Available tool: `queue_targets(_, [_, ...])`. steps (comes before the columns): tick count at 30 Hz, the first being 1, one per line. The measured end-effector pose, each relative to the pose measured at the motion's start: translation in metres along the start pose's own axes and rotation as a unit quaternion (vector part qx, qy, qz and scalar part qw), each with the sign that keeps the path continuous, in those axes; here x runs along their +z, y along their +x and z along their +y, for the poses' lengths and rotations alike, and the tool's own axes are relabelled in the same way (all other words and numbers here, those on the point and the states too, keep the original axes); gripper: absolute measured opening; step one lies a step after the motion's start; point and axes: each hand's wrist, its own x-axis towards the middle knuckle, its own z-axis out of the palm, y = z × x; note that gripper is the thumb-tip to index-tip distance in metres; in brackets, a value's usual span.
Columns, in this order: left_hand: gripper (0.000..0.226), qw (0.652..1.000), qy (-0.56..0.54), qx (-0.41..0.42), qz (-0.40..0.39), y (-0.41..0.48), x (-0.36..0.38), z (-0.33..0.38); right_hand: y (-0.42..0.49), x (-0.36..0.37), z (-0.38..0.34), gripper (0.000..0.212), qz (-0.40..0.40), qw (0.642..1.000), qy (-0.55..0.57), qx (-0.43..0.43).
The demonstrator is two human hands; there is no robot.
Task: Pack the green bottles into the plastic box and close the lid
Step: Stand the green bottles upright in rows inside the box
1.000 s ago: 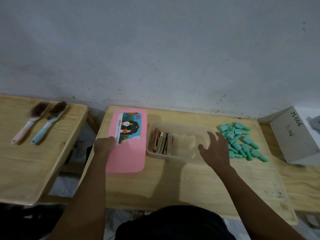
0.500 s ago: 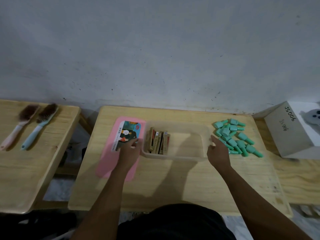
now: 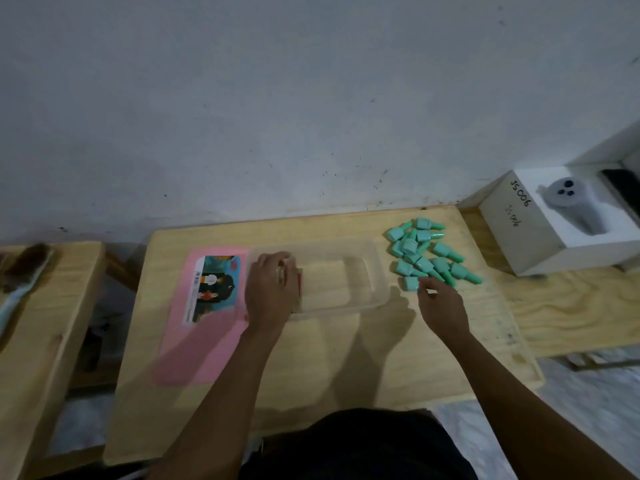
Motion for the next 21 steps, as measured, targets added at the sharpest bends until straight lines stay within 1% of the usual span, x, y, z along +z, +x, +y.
queue_targets(3, [0.019, 0.984, 0.001, 0.159, -0.08, -0.001, 0.037, 0.044, 0.004, -0.021, 0.031, 0.027, -0.009, 0.999, -0.02, 0.027])
queue_targets(5, [0.02, 0.964, 0.008, 0.222, -0.148, 0.0, 0.065, 0.074, 0.008, -0.033, 0.05, 0.028, -0.028, 0.998, -0.04, 0.028])
queue_targets(8, [0.026, 0.923, 0.063, 0.281, -0.255, 0.006, 0.108, 0.108, 0.017, -0.046, 0.069, 0.027, -0.054, 0.997, -0.056, 0.019])
queue_targets(10, [0.032, 0.884, 0.144, 0.29, -0.338, 0.012, 0.134, 0.125, 0.026, -0.051, 0.075, 0.028, -0.08, 0.995, -0.066, 0.004])
queue_targets(11, [0.034, 0.862, 0.194, 0.29, -0.367, 0.015, 0.146, 0.132, 0.03, -0.052, 0.076, 0.029, -0.096, 0.992, -0.081, -0.011])
queue_targets(13, [0.035, 0.828, 0.271, 0.286, -0.398, 0.02, 0.167, 0.139, 0.04, -0.051, 0.073, 0.032, -0.125, 0.984, -0.117, -0.056])
queue_targets(15, [0.035, 0.807, 0.313, 0.277, -0.418, 0.024, 0.186, 0.137, 0.05, -0.049, 0.066, 0.035, -0.143, 0.974, -0.139, -0.111])
queue_targets(17, [0.029, 0.792, 0.343, 0.284, -0.417, 0.025, 0.203, 0.131, 0.06, -0.044, 0.059, 0.036, -0.162, 0.96, -0.176, -0.143])
queue_targets(18, [0.026, 0.791, 0.349, 0.284, -0.415, 0.026, 0.211, 0.128, 0.065, -0.041, 0.055, 0.037, -0.168, 0.954, -0.196, -0.154])
queue_targets(21, [0.021, 0.804, 0.327, 0.262, -0.422, 0.029, 0.226, 0.127, 0.076, -0.032, 0.05, 0.032, -0.164, 0.935, -0.254, -0.183])
